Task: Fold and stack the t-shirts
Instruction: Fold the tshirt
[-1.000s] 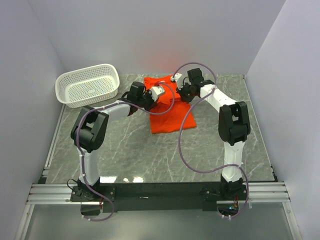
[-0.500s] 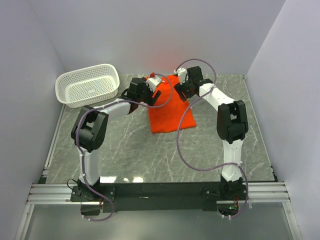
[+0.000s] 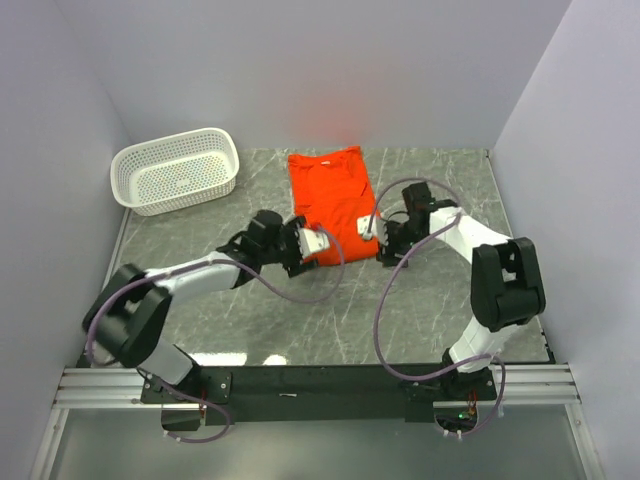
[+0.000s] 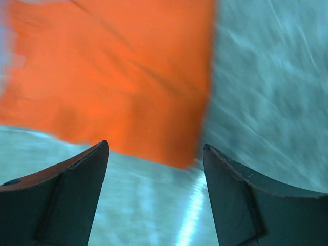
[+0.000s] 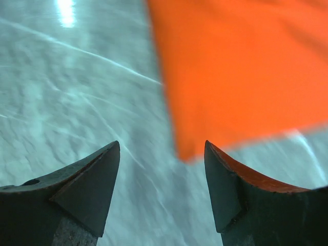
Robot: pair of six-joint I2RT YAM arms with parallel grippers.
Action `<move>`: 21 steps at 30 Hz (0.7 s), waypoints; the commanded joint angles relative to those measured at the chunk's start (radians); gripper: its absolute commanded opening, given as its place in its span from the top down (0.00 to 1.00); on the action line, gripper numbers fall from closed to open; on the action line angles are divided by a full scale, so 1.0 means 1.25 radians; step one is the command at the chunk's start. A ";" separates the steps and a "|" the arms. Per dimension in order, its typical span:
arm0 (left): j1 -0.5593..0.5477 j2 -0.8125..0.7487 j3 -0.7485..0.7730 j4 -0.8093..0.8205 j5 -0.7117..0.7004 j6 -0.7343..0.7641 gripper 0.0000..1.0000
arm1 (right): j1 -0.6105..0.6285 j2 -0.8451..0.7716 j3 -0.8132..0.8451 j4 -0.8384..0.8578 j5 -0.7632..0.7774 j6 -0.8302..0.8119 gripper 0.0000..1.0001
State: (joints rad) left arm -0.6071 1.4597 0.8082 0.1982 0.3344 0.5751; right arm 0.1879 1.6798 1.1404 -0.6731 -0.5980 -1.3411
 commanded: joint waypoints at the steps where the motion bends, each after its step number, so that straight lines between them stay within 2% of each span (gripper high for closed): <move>1: -0.034 0.073 -0.011 -0.041 0.004 0.098 0.21 | 0.026 0.006 -0.035 0.085 0.013 -0.124 0.27; 10: -0.052 0.204 0.049 -0.003 -0.093 0.122 0.25 | 0.047 0.034 -0.064 0.180 0.078 -0.083 0.28; 15: -0.052 0.253 0.082 -0.024 -0.129 0.133 0.35 | 0.061 0.055 -0.044 0.179 0.093 -0.073 0.31; 21: -0.053 0.252 0.084 -0.022 -0.134 0.131 0.49 | 0.075 0.080 -0.023 0.162 0.120 -0.070 0.36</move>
State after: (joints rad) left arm -0.6701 1.7760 0.8928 0.1699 0.1841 0.7216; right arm 0.2680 1.7714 1.0683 -0.4690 -0.4664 -1.4330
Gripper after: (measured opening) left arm 0.522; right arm 0.646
